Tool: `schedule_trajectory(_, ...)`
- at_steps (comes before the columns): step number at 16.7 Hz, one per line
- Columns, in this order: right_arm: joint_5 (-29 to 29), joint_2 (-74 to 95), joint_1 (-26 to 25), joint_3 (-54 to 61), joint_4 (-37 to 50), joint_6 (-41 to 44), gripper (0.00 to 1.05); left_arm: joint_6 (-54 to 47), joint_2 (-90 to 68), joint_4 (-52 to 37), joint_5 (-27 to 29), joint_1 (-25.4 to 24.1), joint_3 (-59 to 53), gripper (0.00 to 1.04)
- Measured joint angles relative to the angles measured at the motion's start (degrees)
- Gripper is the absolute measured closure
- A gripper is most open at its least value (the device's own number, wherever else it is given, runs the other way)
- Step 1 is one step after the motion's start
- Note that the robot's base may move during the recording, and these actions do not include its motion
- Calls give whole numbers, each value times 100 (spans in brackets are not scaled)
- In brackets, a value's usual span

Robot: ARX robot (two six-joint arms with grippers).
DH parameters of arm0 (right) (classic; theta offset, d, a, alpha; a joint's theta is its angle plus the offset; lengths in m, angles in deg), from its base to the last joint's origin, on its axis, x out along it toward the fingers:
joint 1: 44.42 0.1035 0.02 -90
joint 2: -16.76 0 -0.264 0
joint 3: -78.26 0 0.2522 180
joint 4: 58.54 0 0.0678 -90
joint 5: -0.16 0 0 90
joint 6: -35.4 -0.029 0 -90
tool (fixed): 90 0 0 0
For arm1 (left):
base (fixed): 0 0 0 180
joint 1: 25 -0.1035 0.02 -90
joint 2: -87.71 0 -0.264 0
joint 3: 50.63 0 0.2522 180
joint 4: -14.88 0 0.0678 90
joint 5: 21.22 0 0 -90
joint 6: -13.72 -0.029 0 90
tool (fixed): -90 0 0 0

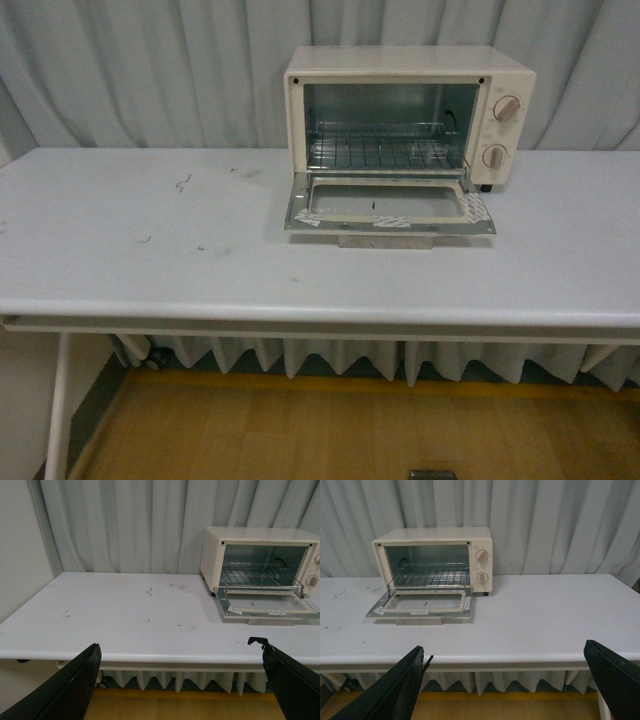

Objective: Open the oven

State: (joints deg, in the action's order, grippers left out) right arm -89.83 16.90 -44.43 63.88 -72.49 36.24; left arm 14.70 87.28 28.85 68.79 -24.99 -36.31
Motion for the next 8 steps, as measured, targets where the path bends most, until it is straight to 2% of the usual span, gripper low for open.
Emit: schedule_trajectory(8, 0, 0, 0, 0, 4, 0, 6, 0, 0, -4, 0, 0, 0, 7)
